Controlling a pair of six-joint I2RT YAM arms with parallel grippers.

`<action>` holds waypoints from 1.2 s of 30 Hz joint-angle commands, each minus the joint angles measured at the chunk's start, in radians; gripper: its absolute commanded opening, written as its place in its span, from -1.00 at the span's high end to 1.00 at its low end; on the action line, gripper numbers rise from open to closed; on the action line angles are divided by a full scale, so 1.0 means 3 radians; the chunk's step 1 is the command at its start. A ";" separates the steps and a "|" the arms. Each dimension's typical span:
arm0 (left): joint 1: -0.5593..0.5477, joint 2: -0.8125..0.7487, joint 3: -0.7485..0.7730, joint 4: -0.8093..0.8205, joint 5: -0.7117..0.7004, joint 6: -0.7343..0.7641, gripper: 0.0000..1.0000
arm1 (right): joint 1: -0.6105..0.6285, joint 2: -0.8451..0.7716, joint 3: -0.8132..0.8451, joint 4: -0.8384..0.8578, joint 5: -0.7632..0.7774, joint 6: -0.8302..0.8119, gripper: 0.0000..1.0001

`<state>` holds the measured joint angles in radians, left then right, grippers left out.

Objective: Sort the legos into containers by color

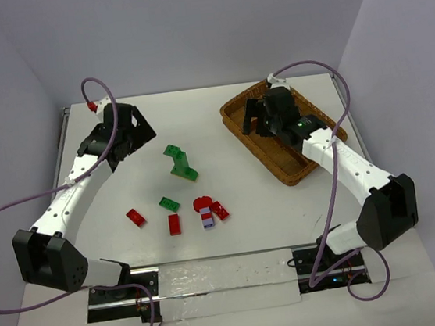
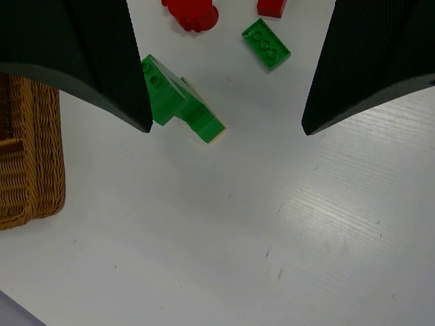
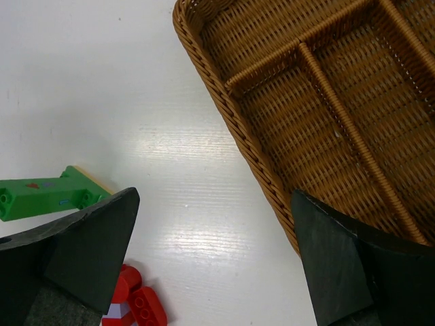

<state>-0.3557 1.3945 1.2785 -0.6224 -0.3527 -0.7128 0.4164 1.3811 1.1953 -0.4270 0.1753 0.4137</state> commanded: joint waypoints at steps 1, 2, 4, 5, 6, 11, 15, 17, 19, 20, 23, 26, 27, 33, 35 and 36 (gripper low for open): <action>-0.0011 0.0054 0.0209 0.0080 0.0060 0.0096 -0.99 | 0.0041 -0.0023 0.0150 0.0038 0.0074 -0.0034 -1.00; -0.0011 0.0071 0.0246 0.0052 0.0024 0.0108 -0.99 | 0.0044 -0.0038 0.0131 0.0058 0.0059 -0.0055 -1.00; -0.0011 0.0076 0.0288 0.0004 -0.0044 0.0140 -0.99 | 0.0044 -0.0059 0.0125 0.0064 0.0021 -0.0098 -1.00; -0.0011 0.0073 0.0297 -0.0013 -0.0072 0.0156 -0.99 | 0.0044 -0.0063 0.0130 0.0063 0.0005 -0.0121 -1.00; -0.0008 0.0064 0.0304 -0.0022 -0.0105 0.0177 -0.99 | 0.0046 -0.0063 0.0142 0.0053 -0.0024 -0.0154 -1.00; 0.0104 0.0024 0.0313 -0.0087 -0.0114 0.0266 -0.99 | 0.0108 -0.0011 0.0244 0.0029 -0.0186 -0.0397 -0.99; 0.0295 -0.0032 0.0243 -0.0164 -0.0034 0.0218 -0.99 | 0.0358 -0.0064 0.0264 0.0260 -0.0248 -0.0751 -0.99; 0.0383 -0.0041 0.0243 -0.0247 -0.0012 0.0175 -0.99 | 0.0476 -0.0116 0.0217 0.0464 -0.0391 -0.0938 -0.98; 0.0421 -0.0036 0.0258 -0.0320 -0.0062 0.0144 -0.99 | 0.0532 -0.0134 0.0137 0.0656 -0.0539 -0.1058 -0.96; 0.0433 -0.0039 0.0262 -0.0358 -0.0086 0.0142 -0.99 | 0.0563 -0.0132 0.0110 0.0773 -0.0689 -0.1148 -0.92; 0.0475 -0.0065 0.0239 -0.0407 -0.0096 0.0152 -0.99 | 0.0767 -0.0053 0.0184 0.0995 -0.0889 -0.1338 -0.90; 0.0514 -0.0087 0.0226 -0.0418 -0.0063 0.0162 -0.99 | 0.0856 0.0350 0.0746 0.0496 -0.1087 -0.1379 -0.88; 0.0536 -0.0087 0.0233 -0.0436 -0.0065 0.0141 -0.99 | 0.0888 0.0491 0.0983 0.0311 -0.1136 -0.1461 -0.87; 0.0661 -0.0092 0.0221 -0.0507 0.0003 0.0109 -0.99 | 0.1137 0.1028 0.1638 -0.0224 -0.1197 -0.1746 -0.81; 0.0688 -0.0140 0.0156 -0.0480 -0.0006 0.0103 -0.99 | 0.1203 0.1185 0.1873 -0.0322 -0.1122 -0.1779 -0.80; 0.0699 -0.0159 0.0110 -0.0458 0.0008 0.0108 -0.99 | 0.1244 0.1247 0.1931 -0.0374 -0.1079 -0.1798 -0.80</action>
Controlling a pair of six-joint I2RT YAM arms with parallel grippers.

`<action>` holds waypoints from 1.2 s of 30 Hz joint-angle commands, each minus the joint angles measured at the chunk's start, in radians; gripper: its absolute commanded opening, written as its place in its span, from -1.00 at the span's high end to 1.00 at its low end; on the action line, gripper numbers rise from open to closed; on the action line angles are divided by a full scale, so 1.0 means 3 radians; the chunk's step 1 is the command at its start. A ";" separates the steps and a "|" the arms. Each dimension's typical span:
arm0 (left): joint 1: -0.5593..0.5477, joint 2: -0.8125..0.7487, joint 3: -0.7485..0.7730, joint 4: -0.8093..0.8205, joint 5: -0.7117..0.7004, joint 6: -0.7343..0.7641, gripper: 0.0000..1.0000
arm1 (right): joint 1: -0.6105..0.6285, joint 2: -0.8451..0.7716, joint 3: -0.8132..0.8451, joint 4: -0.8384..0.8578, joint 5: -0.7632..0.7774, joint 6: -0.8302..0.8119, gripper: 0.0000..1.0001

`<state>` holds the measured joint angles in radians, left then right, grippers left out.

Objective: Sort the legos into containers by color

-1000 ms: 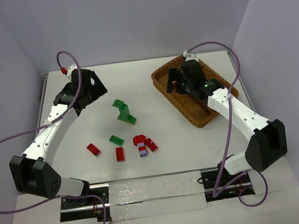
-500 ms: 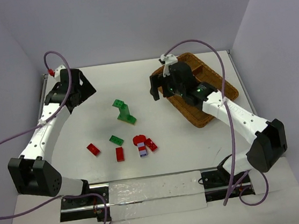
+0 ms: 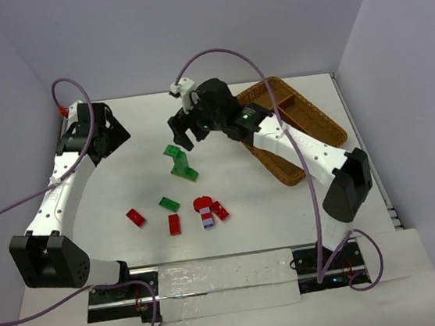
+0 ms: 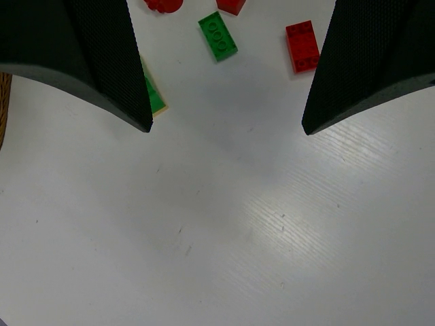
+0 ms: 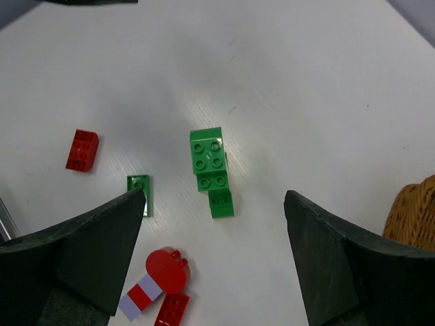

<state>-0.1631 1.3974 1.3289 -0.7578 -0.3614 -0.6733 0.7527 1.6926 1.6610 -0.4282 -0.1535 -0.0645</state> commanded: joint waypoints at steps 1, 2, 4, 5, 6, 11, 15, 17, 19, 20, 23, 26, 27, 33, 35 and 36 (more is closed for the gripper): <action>0.0069 -0.0185 -0.0089 0.0011 0.0044 -0.0019 -0.99 | 0.0153 0.0290 0.0461 -0.0414 0.0072 -0.0221 -0.81; 0.0080 -0.0196 -0.0098 0.0015 0.0043 -0.0014 -0.99 | 0.0170 0.0379 0.0551 -0.0456 0.0132 -0.0228 -0.81; 0.0086 -0.0195 -0.0098 0.0002 0.0035 -0.0007 -0.99 | 0.0197 0.0491 0.0600 -0.0504 0.0175 -0.0227 -0.82; 0.0095 -0.0198 -0.0095 -0.0007 0.0020 0.0005 -0.99 | 0.0218 0.0568 0.0653 -0.0534 0.0210 -0.0233 -0.82; 0.0099 -0.0199 -0.0104 0.0001 0.0016 0.0018 -0.99 | 0.0232 0.0622 0.0719 -0.0573 0.0252 -0.0246 -0.83; 0.0104 -0.0167 -0.0114 0.0002 0.0043 0.0032 -0.99 | 0.0276 0.0841 0.0866 -0.0665 0.0349 -0.0291 -0.84; 0.0104 -0.0152 -0.0129 0.0012 0.0054 0.0023 -0.99 | 0.0292 0.0934 0.0920 -0.0678 0.0314 -0.0281 -0.83; 0.0104 -0.0143 -0.0139 0.0020 0.0059 0.0025 -0.99 | 0.0327 0.0998 0.0941 -0.0675 0.0322 -0.0276 -0.81; 0.0104 -0.0131 -0.0133 0.0007 0.0051 0.0025 -0.99 | 0.0344 0.1056 0.0962 -0.0651 0.0366 -0.0249 -0.78; 0.0104 -0.0126 -0.0129 -0.0002 0.0044 0.0025 -0.99 | 0.0356 0.1073 0.0972 -0.0640 0.0400 -0.0244 -0.76; 0.0104 -0.0123 -0.0120 -0.0028 0.0039 0.0021 -0.99 | 0.0377 0.1141 0.1030 -0.0620 0.0443 -0.0227 -0.66; 0.0104 -0.0140 -0.0129 -0.0026 0.0029 0.0032 -0.99 | 0.0382 0.1201 0.1114 -0.0613 0.0447 -0.0200 -0.52; 0.0104 -0.0142 -0.0128 -0.0026 0.0022 0.0037 -0.99 | 0.0384 0.1210 0.1126 -0.0611 0.0449 -0.0192 -0.49; 0.0104 -0.0137 -0.0129 -0.0027 -0.0018 0.0071 -0.99 | 0.0423 0.1253 0.1114 -0.0604 0.0443 -0.0184 -0.45; 0.0104 -0.0135 -0.0132 -0.0033 -0.0020 0.0071 -0.99 | 0.0434 0.1271 0.1101 -0.0613 0.0467 -0.0184 -0.45; 0.0104 -0.0138 -0.0134 -0.0031 -0.0017 0.0071 -0.99 | 0.0432 0.1278 0.1095 -0.0613 0.0477 -0.0184 -0.45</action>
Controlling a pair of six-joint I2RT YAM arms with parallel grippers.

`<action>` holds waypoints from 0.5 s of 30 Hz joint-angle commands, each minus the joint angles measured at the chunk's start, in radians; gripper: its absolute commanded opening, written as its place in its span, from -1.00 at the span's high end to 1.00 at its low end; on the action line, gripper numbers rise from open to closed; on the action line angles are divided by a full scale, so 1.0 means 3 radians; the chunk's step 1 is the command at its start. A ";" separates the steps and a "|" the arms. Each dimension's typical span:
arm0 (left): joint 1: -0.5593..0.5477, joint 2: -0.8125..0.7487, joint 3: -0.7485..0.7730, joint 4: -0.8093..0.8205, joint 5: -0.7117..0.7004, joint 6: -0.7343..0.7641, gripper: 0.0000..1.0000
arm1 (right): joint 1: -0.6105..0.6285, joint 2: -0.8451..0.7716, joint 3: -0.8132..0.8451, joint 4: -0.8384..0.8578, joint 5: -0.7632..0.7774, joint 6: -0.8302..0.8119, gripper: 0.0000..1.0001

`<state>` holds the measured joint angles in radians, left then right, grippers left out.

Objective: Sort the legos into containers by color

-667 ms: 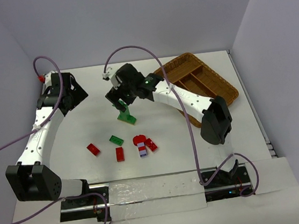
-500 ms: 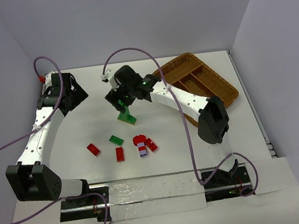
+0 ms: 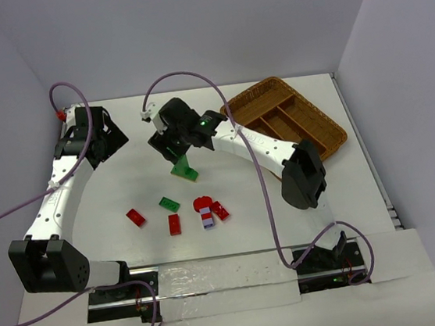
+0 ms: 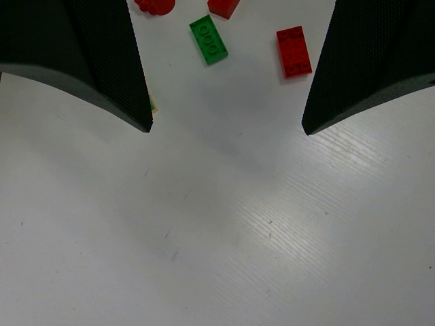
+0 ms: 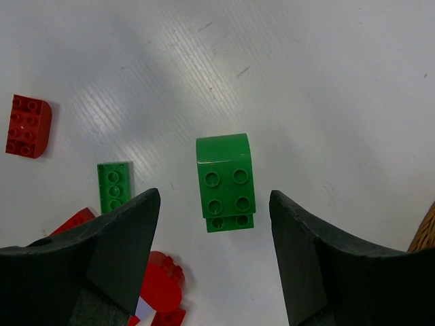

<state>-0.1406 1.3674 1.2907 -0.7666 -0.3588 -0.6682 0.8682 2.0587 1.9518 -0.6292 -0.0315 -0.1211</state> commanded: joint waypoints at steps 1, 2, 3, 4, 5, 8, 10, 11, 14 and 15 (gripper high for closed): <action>0.0029 -0.0038 -0.0008 -0.0001 -0.0026 0.0054 -0.99 | 0.0052 0.0068 0.0126 0.0057 0.0081 0.0005 -0.45; 0.0029 -0.0040 -0.0012 0.0001 -0.0024 0.0057 -0.99 | 0.0056 0.0078 0.0128 0.0052 0.0089 0.0005 -0.46; 0.0029 -0.0042 -0.0016 0.0003 -0.0022 0.0059 -0.99 | 0.0061 0.0089 0.0130 0.0048 0.0098 0.0005 -0.47; 0.0029 -0.0050 -0.0024 0.0004 -0.0021 0.0062 -0.99 | 0.0061 0.0105 0.0134 0.0050 0.0152 0.0002 -0.49; 0.0029 -0.0050 -0.0033 0.0004 -0.0021 0.0064 -0.99 | 0.0062 0.0112 0.0139 0.0049 0.0190 -0.0003 -0.49; 0.0029 -0.0048 -0.0033 -0.0004 -0.0021 0.0077 -0.99 | 0.0067 0.0153 0.0162 0.0042 0.0217 -0.0013 -0.45; 0.0029 -0.0048 -0.0028 -0.0011 -0.0025 0.0095 -0.99 | 0.0067 0.0167 0.0169 0.0049 0.0218 -0.0016 -0.33; 0.0029 -0.0048 -0.0028 -0.0011 -0.0032 0.0105 -0.99 | 0.0067 0.0174 0.0172 0.0053 0.0218 -0.0015 -0.28; 0.0029 -0.0048 -0.0033 -0.0011 -0.0051 0.0115 -0.99 | 0.0068 0.0183 0.0182 0.0057 0.0207 -0.0010 -0.11; 0.0029 -0.0048 -0.0033 -0.0011 -0.0047 0.0115 -0.99 | 0.0072 0.0179 0.0182 0.0057 0.0207 -0.0005 -0.08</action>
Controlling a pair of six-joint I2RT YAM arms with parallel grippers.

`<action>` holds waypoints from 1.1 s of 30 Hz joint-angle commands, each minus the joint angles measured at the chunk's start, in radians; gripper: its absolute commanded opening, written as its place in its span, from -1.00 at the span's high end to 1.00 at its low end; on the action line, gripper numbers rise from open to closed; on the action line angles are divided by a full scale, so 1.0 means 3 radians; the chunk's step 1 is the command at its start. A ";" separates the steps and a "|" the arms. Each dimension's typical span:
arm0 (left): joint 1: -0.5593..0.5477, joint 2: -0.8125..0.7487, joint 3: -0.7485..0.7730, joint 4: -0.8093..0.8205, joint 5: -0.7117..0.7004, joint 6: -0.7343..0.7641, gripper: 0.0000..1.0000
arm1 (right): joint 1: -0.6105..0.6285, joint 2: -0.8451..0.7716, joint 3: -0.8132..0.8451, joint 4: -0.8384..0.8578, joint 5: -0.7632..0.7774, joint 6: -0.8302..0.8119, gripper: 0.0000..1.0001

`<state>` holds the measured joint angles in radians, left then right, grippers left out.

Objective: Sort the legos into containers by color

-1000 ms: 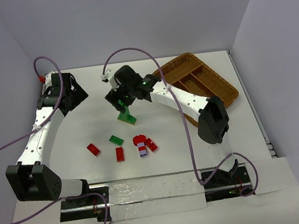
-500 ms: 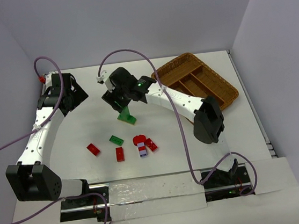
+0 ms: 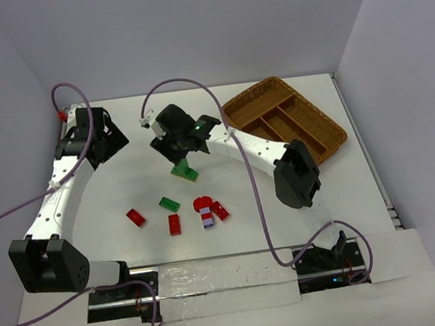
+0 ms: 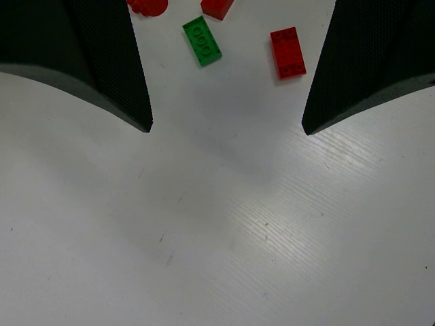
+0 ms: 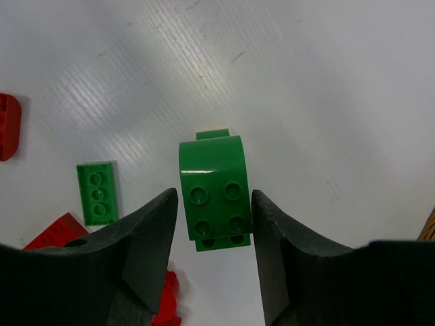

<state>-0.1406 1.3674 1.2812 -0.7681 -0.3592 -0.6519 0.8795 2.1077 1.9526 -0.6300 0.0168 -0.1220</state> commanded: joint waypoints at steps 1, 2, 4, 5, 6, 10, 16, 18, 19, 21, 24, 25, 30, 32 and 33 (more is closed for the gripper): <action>0.0029 -0.0048 -0.0001 -0.0007 -0.0045 0.0061 -0.99 | 0.0034 0.0015 0.0181 0.0059 0.0045 -0.0003 -0.07; 0.0029 -0.0043 0.0004 -0.0007 -0.0040 0.0057 -0.99 | 0.0036 0.0015 0.0197 0.0048 0.0032 -0.0009 0.06; 0.0029 -0.0040 0.0002 -0.0019 -0.0054 0.0066 -0.99 | 0.0061 -0.0013 0.0232 0.0027 0.0050 -0.0023 0.30; 0.0029 -0.0042 -0.0001 -0.0025 -0.0072 0.0070 -0.99 | 0.0068 -0.0036 0.0243 0.0020 0.0064 -0.0023 0.48; 0.0029 -0.0048 -0.0006 -0.0024 -0.0083 0.0074 -0.99 | 0.0075 -0.0058 0.0248 0.0017 0.0069 -0.0013 0.61; 0.0029 -0.0063 -0.0016 -0.0012 -0.0086 0.0087 -0.99 | 0.0075 -0.0148 0.0256 0.0014 0.0088 0.0044 0.90; 0.0029 -0.0096 -0.0092 0.0053 0.0013 0.0096 -0.99 | 0.0070 -0.0198 0.0296 -0.0021 0.0186 0.0241 1.00; 0.0029 -0.0116 -0.0121 0.0072 0.0025 0.0106 -0.99 | 0.0071 -0.0196 0.0335 -0.0099 0.0204 0.0264 1.00; 0.0029 -0.0126 -0.0130 0.0085 0.0030 0.0114 -0.99 | 0.0070 -0.0191 0.0360 -0.0129 0.0220 0.0275 1.00; 0.0029 -0.0176 -0.0157 0.0123 0.0050 0.0136 -0.99 | 0.0051 -0.0203 0.0392 -0.0181 0.0253 0.0311 1.00; 0.0034 -0.0201 -0.0175 0.0147 0.0047 0.0138 -0.99 | 0.0017 -0.0237 0.0306 -0.0151 0.0172 0.0359 1.00; 0.0034 -0.0201 -0.0175 0.0147 0.0047 0.0138 -0.99 | -0.0006 -0.0245 0.0227 -0.0100 0.0144 0.0371 1.00; 0.0034 -0.0146 -0.0122 0.0094 0.0042 0.0141 -0.99 | -0.0010 -0.0178 0.0110 -0.0005 0.0356 0.0369 1.00; 0.0034 -0.0139 -0.0105 0.0073 0.0044 0.0138 -0.99 | -0.0011 -0.0152 0.0051 0.0052 0.0467 0.0390 1.00; 0.0034 -0.0143 -0.0100 0.0073 0.0053 0.0141 -0.99 | -0.0012 -0.0142 0.0030 0.0069 0.0491 0.0398 1.00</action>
<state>-0.1402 1.3426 1.2251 -0.7594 -0.3550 -0.6202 0.8827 2.1090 1.9856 -0.6651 0.0960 -0.0192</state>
